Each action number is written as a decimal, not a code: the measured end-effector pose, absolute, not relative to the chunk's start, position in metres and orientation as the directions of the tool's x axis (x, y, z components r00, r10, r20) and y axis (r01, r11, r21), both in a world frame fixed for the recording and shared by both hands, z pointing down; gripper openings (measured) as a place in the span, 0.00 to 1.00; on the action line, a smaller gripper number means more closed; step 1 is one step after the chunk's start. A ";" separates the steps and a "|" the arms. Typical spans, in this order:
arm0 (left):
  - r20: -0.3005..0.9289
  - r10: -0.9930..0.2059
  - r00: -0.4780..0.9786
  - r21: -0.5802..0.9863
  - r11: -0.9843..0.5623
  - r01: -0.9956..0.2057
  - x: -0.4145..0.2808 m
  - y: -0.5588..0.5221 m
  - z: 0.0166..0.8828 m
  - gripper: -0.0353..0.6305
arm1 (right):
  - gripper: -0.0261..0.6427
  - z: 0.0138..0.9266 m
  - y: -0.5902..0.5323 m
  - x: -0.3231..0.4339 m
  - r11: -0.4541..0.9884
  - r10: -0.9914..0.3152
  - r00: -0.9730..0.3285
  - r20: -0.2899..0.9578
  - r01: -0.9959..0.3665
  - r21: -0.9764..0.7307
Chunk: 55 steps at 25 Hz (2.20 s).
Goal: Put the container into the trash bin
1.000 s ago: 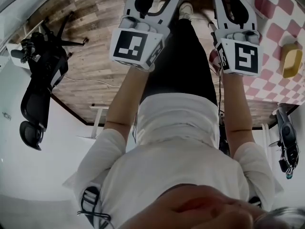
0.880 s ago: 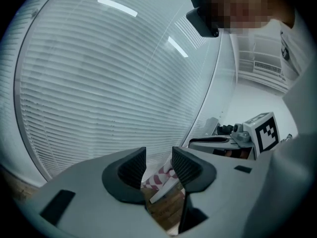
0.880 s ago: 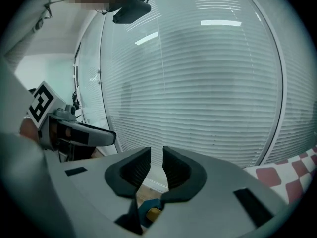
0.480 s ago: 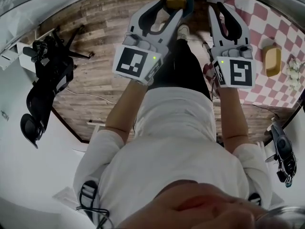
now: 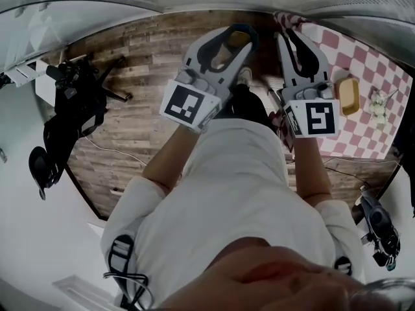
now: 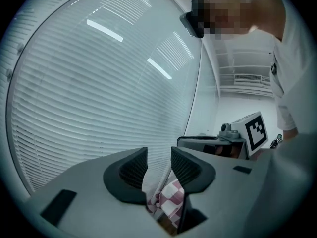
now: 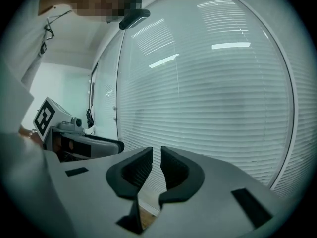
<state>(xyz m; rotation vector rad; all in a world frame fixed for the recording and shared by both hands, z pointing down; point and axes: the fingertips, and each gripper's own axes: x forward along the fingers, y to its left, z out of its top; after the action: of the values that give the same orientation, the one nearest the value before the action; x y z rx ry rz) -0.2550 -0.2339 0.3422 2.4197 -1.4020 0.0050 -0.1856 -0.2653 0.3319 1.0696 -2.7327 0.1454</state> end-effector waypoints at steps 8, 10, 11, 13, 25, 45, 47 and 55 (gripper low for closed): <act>0.116 -0.828 0.548 0.286 -0.500 -0.817 -0.247 -0.219 0.298 0.29 | 0.14 0.278 -0.248 -0.190 0.754 -0.646 -0.745 0.166 -0.656 -0.012; 0.104 -0.825 0.556 0.276 -0.513 -0.813 -0.244 -0.216 0.286 0.28 | 0.14 0.267 -0.243 -0.189 0.760 -0.641 -0.752 0.153 -0.650 -0.014; 0.098 -0.823 0.560 0.270 -0.519 -0.811 -0.243 -0.214 0.280 0.28 | 0.14 0.261 -0.241 -0.189 0.762 -0.639 -0.756 0.146 -0.647 -0.014; 0.084 -0.820 0.566 0.260 -0.530 -0.807 -0.242 -0.212 0.268 0.27 | 0.14 0.251 -0.238 -0.189 0.767 -0.634 -0.762 0.132 -0.641 -0.015; 0.028 -0.779 0.626 0.230 -0.604 -0.763 -0.225 -0.200 0.224 0.21 | 0.13 0.210 -0.223 -0.184 0.791 -0.608 -0.791 0.075 -0.611 -0.028; 0.009 -0.769 0.639 0.196 -0.625 -0.756 -0.219 -0.201 0.207 0.17 | 0.10 0.193 -0.219 -0.181 0.806 -0.591 -0.804 0.062 -0.592 0.000; 0.012 -0.770 0.638 0.198 -0.623 -0.756 -0.219 -0.201 0.208 0.17 | 0.10 0.193 -0.219 -0.181 0.807 -0.590 -0.805 0.062 -0.591 0.000; 0.005 -0.770 0.638 0.198 -0.624 -0.756 -0.221 -0.201 0.209 0.17 | 0.10 0.192 -0.220 -0.184 0.810 -0.585 -0.808 0.064 -0.586 0.004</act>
<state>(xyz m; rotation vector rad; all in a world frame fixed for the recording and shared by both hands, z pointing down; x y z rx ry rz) -0.2209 -0.2015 0.2089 2.6753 -1.2595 -0.1191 -0.1840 -0.2195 0.1920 0.9486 -2.9294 0.0254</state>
